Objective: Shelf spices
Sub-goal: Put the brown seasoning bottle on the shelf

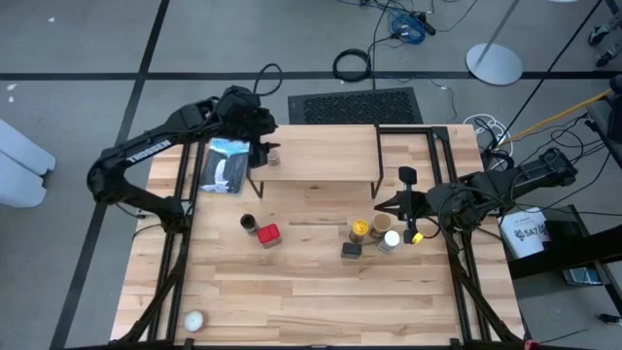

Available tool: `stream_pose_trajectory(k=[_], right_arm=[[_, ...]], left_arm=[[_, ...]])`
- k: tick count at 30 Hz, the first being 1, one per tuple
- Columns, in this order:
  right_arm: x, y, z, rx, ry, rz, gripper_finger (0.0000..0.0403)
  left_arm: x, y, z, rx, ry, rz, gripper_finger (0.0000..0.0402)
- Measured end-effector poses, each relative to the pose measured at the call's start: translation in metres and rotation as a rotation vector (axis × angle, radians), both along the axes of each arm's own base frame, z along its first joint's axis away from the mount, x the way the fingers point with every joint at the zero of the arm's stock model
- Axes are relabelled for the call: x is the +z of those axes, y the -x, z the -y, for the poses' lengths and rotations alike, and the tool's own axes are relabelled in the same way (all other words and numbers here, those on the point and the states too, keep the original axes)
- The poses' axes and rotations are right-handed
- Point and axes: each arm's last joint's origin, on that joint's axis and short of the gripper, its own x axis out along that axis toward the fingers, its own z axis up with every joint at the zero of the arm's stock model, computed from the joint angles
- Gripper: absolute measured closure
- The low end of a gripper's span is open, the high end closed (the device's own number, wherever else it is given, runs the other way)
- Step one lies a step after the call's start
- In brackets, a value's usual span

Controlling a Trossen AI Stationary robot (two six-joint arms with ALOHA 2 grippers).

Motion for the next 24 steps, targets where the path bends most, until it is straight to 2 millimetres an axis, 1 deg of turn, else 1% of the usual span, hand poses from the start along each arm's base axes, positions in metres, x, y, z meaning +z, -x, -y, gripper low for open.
stream_pose_trajectory(k=[6,11,14,19,24], right_arm=[[0.0,0.0,0.0,-0.003,-0.006,0.001,0.0403],[0.0,0.0,0.0,-0.004,-0.008,0.001,0.0403],[0.0,0.0,0.0,-0.006,-0.01,0.0,0.0403],[0.0,0.0,0.0,-0.006,-0.009,-0.004,0.0403],[0.0,0.0,0.0,-0.006,-0.009,-0.004,0.0403]], left_arm=[[-0.017,-0.008,0.0,-0.003,0.12,-0.08,0.014],[-0.029,-0.013,-0.005,0.063,0.127,-0.16,0.0141],[-0.037,-0.016,-0.005,0.036,0.18,-0.2,0.0141],[-0.045,-0.016,-0.005,0.016,0.203,-0.271,0.0142],[-0.046,-0.016,-0.007,0.021,0.202,-0.277,0.0142]])
